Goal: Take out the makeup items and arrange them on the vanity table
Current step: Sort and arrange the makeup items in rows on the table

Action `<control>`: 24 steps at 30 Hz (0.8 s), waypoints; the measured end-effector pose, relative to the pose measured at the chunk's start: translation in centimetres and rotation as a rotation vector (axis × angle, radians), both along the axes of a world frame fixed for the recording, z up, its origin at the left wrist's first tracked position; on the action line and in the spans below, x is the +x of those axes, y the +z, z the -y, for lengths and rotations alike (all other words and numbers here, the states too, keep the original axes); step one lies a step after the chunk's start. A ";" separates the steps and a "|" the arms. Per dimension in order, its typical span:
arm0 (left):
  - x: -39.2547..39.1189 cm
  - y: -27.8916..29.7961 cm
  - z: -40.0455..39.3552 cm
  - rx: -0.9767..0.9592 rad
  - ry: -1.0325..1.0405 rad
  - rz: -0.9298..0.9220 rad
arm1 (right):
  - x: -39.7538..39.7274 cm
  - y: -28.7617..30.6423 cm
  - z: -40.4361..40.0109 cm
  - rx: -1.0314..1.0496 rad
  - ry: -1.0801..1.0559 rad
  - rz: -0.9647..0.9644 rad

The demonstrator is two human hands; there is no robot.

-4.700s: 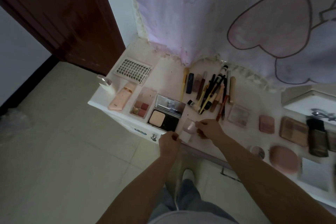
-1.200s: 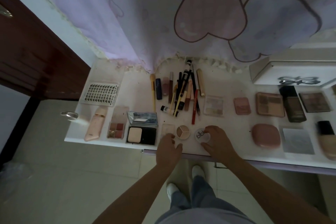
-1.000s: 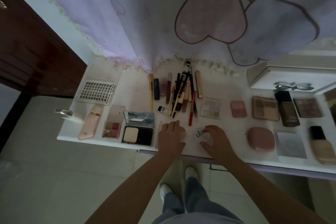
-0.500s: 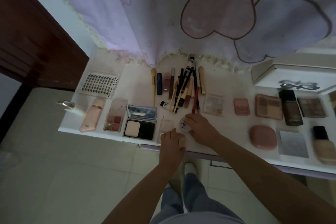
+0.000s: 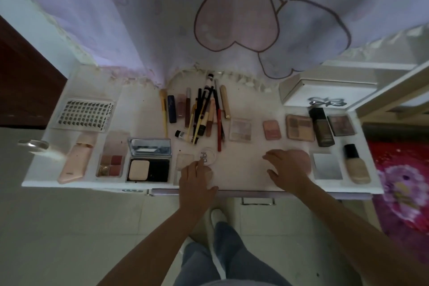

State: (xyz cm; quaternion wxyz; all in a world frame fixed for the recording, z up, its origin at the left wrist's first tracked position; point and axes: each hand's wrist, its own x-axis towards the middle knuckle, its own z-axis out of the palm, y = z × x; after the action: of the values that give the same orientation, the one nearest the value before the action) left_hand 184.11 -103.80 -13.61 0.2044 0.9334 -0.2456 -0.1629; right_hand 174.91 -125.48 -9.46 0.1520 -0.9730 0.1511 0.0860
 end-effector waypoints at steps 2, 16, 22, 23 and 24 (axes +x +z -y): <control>-0.4 0.8 0.3 -0.071 -0.059 0.067 | -2.1 0.5 2.2 -0.050 -0.084 -0.126; -4.6 5.5 10.0 -0.537 0.328 -0.501 | -2.1 0.9 9.1 0.341 0.089 -0.242; -5.3 8.6 13.9 -1.021 0.403 -1.103 | -2.7 5.9 10.5 0.562 0.397 -0.065; -5.4 8.9 14.4 -1.086 0.431 -1.104 | -2.6 6.4 11.0 0.519 0.438 -0.007; -5.5 9.1 14.9 -1.148 0.473 -1.107 | -2.6 6.6 11.4 0.494 0.444 0.067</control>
State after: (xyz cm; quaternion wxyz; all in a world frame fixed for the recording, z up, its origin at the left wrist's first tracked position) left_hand 178.56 -118.67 -4.46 0.7688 0.4961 0.0482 -0.4006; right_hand 172.34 -136.92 -2.84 0.3658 -0.9181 -0.0953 0.1189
